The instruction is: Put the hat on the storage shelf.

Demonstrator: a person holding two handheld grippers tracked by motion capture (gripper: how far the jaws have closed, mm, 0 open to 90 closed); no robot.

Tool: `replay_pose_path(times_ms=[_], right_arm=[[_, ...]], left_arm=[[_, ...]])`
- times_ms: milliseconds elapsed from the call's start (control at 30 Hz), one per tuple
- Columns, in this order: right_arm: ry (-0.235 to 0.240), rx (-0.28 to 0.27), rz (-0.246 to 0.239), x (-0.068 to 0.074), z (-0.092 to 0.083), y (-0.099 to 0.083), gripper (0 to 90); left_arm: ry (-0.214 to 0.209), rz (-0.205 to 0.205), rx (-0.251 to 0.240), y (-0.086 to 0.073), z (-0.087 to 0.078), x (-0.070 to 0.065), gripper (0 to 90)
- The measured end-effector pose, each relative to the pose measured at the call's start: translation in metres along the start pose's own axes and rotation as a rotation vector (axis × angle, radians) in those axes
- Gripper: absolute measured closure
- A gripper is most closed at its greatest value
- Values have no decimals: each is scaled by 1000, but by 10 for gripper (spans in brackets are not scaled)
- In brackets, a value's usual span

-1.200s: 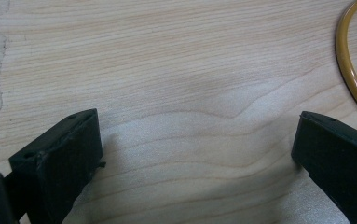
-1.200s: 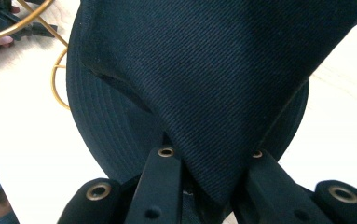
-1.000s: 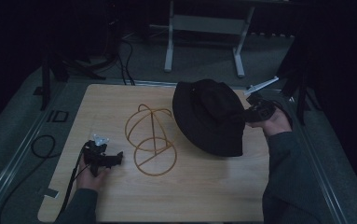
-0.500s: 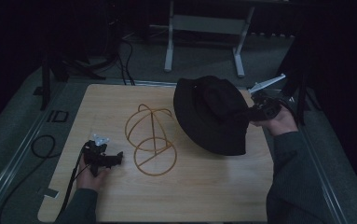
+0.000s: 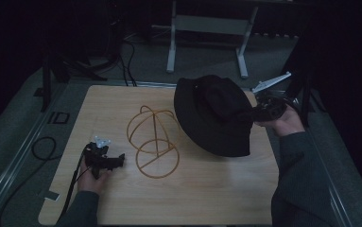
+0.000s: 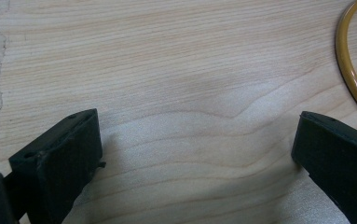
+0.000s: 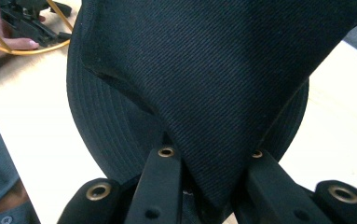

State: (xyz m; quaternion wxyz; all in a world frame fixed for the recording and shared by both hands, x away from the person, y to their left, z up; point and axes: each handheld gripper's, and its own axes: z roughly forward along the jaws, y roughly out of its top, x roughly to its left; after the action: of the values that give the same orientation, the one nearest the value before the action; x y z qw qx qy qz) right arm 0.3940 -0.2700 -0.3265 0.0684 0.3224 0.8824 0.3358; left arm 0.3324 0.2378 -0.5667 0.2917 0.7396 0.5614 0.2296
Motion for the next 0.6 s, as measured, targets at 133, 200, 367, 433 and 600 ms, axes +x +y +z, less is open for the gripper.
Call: replay_pose_path(times_ms=[133, 200, 367, 433, 600], right_arm=[[5, 0, -14, 2, 0, 3, 850], [6, 0, -15, 4, -1, 5, 850], [5, -2, -31, 7, -3, 9, 850], [5, -5, -33, 8, -4, 10, 849], [8, -12, -45, 10, -8, 14, 850]], left_arm=[[0, -2, -1, 0, 0, 0, 18], [0, -1, -1, 0, 0, 0, 18], [0, -1, -1, 0, 0, 0, 18], [0, -2, -1, 0, 0, 0, 18], [-1, -4, -1, 0, 0, 0, 18]])
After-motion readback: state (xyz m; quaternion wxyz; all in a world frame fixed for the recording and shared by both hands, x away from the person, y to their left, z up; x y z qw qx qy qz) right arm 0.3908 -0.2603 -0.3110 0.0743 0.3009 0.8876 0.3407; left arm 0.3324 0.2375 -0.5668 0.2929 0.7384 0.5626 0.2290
